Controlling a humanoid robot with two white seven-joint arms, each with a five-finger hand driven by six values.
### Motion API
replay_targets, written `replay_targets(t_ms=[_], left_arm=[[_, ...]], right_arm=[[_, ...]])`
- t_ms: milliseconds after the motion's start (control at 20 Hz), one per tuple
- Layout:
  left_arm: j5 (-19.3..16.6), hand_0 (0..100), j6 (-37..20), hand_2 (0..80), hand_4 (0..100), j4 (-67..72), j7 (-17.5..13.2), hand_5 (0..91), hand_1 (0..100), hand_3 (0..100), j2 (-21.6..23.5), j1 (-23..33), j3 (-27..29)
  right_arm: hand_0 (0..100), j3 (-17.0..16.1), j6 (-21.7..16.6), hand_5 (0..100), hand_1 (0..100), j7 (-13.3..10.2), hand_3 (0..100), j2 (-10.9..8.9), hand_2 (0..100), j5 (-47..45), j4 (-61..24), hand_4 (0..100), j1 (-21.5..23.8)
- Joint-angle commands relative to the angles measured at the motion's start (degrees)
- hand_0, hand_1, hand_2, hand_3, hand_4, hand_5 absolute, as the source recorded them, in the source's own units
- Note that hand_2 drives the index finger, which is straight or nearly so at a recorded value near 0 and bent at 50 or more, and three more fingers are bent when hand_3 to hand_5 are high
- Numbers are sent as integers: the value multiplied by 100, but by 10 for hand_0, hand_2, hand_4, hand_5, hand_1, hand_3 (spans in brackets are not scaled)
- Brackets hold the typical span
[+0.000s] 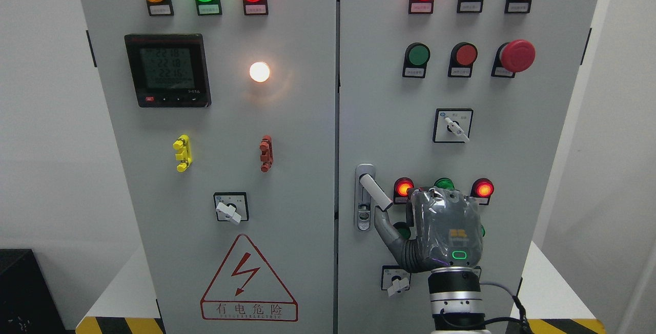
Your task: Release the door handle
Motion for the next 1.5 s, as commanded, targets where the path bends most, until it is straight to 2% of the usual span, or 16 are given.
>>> replay_targets(t_ms=[0, 1453], left_arm=[[0, 0, 1, 23, 14, -114, 3, 0, 0, 89, 0, 0, -123], [0, 0, 1, 22, 14, -114, 3, 0, 0, 88, 0, 0, -123]], right_arm=[[390, -75, -2, 952, 348, 2, 1000, 0, 898, 0, 5, 1000, -4], [407, -242, -2, 954, 341, 11, 1000, 0, 890, -123, 14, 1000, -223]])
